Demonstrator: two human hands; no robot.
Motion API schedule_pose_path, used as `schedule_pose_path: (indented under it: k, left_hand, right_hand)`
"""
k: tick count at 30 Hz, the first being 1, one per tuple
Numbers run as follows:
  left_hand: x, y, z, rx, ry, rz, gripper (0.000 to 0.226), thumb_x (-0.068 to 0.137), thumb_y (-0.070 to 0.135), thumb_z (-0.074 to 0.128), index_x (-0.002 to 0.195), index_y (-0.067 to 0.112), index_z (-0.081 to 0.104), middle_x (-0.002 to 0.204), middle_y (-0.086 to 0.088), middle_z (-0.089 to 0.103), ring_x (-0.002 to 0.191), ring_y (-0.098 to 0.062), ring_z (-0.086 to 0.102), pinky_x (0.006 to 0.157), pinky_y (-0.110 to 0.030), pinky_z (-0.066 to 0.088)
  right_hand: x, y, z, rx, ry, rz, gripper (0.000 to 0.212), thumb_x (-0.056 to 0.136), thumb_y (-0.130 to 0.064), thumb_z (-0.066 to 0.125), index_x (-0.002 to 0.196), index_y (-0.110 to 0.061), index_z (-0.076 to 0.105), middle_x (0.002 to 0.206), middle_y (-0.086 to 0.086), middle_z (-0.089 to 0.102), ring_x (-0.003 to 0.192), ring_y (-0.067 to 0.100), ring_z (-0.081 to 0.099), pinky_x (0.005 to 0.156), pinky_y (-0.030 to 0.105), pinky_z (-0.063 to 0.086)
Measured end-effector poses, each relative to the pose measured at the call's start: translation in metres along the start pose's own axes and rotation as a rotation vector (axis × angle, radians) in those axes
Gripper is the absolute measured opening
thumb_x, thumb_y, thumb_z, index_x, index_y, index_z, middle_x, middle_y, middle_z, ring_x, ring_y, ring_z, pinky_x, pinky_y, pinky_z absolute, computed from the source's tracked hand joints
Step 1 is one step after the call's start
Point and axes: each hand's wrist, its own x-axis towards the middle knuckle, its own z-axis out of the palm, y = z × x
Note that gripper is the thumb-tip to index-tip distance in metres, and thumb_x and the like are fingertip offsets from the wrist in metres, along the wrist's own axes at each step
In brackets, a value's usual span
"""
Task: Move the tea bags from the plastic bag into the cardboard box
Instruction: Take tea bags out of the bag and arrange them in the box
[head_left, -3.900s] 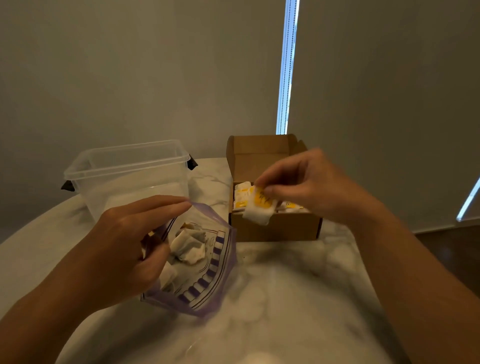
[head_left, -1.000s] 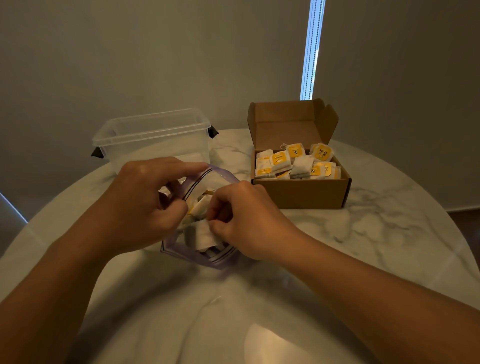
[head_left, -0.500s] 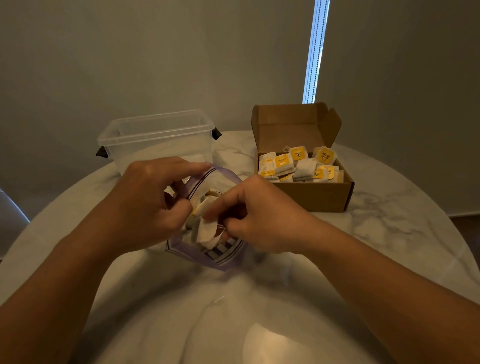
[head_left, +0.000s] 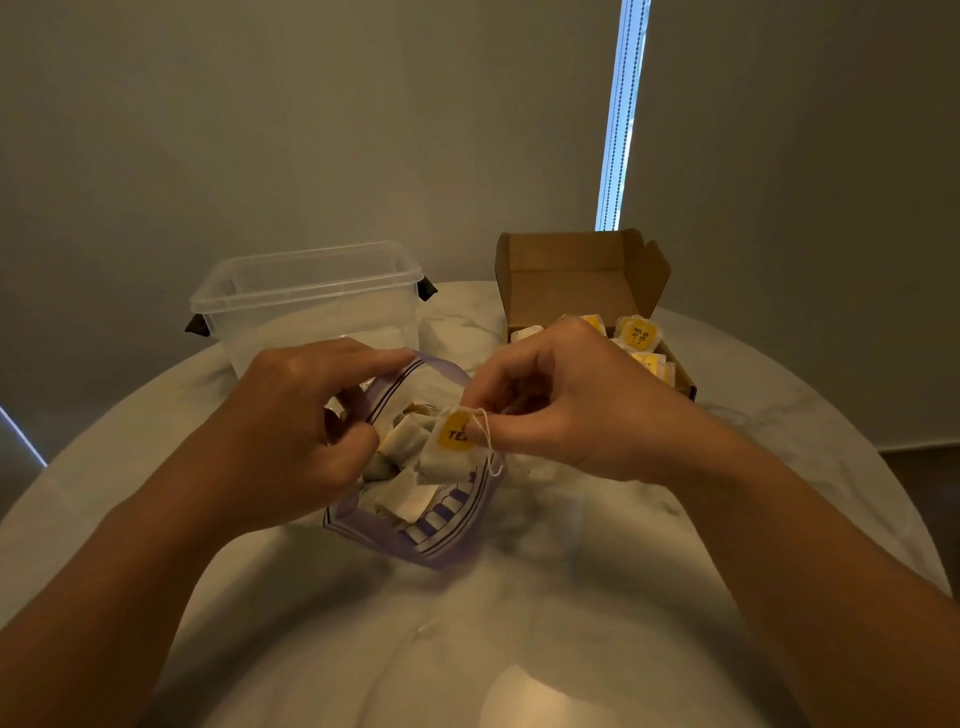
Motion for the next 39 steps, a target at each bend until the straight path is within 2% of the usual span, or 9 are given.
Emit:
schedule_pose_path:
  k: [4, 9, 13, 16, 20, 23, 30, 35, 39]
  left_hand:
    - [-0.001, 0.000, 0.000, -0.009, -0.002, 0.008, 0.053, 0.076, 0.013, 0.055, 0.127, 0.019, 0.061, 0.099, 0.022, 0.061, 0.081, -0.009, 0.062, 0.060, -0.020, 0.057]
    - [0.000, -0.004, 0.001, -0.022, -0.001, 0.046, 0.054, 0.079, 0.034, 0.044, 0.127, 0.017, 0.062, 0.098, 0.012, 0.065, 0.084, -0.005, 0.061, 0.055, -0.016, 0.055]
    - [0.000, -0.006, 0.001, -0.044, 0.002, 0.063, 0.052, 0.078, 0.031, 0.046, 0.128, 0.022, 0.060, 0.101, 0.012, 0.066, 0.081, -0.007, 0.062, 0.052, -0.016, 0.054]
    - [0.001, -0.007, 0.001, -0.056, 0.005, 0.063, 0.052, 0.078, 0.030, 0.046, 0.129, 0.028, 0.056, 0.100, 0.013, 0.065, 0.081, -0.007, 0.062, 0.051, -0.017, 0.054]
    - [0.001, -0.007, 0.002, -0.052, 0.013, 0.060, 0.052, 0.078, 0.030, 0.045, 0.127, 0.025, 0.059, 0.102, 0.014, 0.065, 0.083, -0.007, 0.062, 0.051, -0.018, 0.054]
    - [0.000, -0.007, 0.002, -0.050, 0.009, 0.062, 0.052, 0.078, 0.029, 0.045, 0.128, 0.025, 0.059, 0.099, 0.013, 0.066, 0.080, -0.008, 0.062, 0.050, -0.019, 0.054]
    - [0.000, -0.008, 0.005, -0.055, 0.009, 0.061, 0.054, 0.077, 0.031, 0.044, 0.126, 0.020, 0.062, 0.104, 0.017, 0.064, 0.083, -0.004, 0.062, 0.051, -0.017, 0.054]
    - [0.001, -0.005, 0.003, -0.026, -0.004, 0.070, 0.053, 0.078, 0.030, 0.044, 0.126, 0.018, 0.063, 0.101, 0.013, 0.065, 0.083, -0.006, 0.062, 0.052, -0.017, 0.055]
    - [0.003, 0.003, 0.003, -0.002, -0.016, 0.042, 0.051, 0.078, 0.022, 0.052, 0.127, 0.014, 0.064, 0.096, 0.022, 0.059, 0.077, -0.008, 0.062, 0.055, -0.022, 0.058]
  right_hand:
    - [-0.005, 0.005, -0.028, 0.162, 0.009, 0.004, 0.015, 0.081, -0.010, 0.075, 0.095, -0.006, 0.075, 0.085, 0.007, 0.075, 0.076, 0.020, 0.072, 0.070, 0.033, 0.060]
    - [0.008, 0.034, -0.086, 0.131, 0.356, 0.077, 0.021, 0.078, -0.011, 0.075, 0.099, -0.006, 0.072, 0.085, 0.008, 0.075, 0.075, 0.022, 0.073, 0.062, 0.030, 0.057]
    - [0.022, 0.069, -0.110, 0.002, 0.499, 0.216, 0.015, 0.080, -0.012, 0.075, 0.094, -0.013, 0.073, 0.084, 0.006, 0.074, 0.075, 0.023, 0.073, 0.062, 0.030, 0.060]
    - [0.029, 0.089, -0.109, -0.042, 0.491, 0.270, 0.013, 0.082, -0.008, 0.074, 0.091, -0.017, 0.073, 0.082, 0.006, 0.074, 0.074, 0.022, 0.073, 0.064, 0.032, 0.061]
    - [0.037, 0.107, -0.105, -0.290, 0.475, 0.291, 0.017, 0.084, -0.008, 0.074, 0.093, -0.022, 0.073, 0.081, -0.005, 0.069, 0.074, 0.008, 0.068, 0.065, 0.023, 0.056]
    - [0.042, 0.113, -0.105, -0.434, 0.461, 0.318, 0.016, 0.086, -0.011, 0.072, 0.097, -0.023, 0.074, 0.081, -0.010, 0.066, 0.073, 0.001, 0.062, 0.058, 0.014, 0.046]
    - [0.057, 0.131, -0.101, -0.635, 0.370, 0.333, 0.019, 0.087, -0.010, 0.071, 0.103, -0.019, 0.075, 0.098, -0.001, 0.070, 0.078, 0.005, 0.058, 0.058, 0.014, 0.040]
    - [0.049, 0.138, -0.109, -0.598, 0.573, 0.346, 0.029, 0.082, -0.018, 0.076, 0.110, -0.014, 0.070, 0.095, 0.002, 0.069, 0.082, 0.012, 0.061, 0.071, 0.021, 0.046]
    - [0.035, 0.117, -0.110, -0.572, 0.651, 0.313, 0.027, 0.084, -0.011, 0.074, 0.110, -0.016, 0.071, 0.101, 0.003, 0.070, 0.079, 0.008, 0.057, 0.065, 0.008, 0.036]
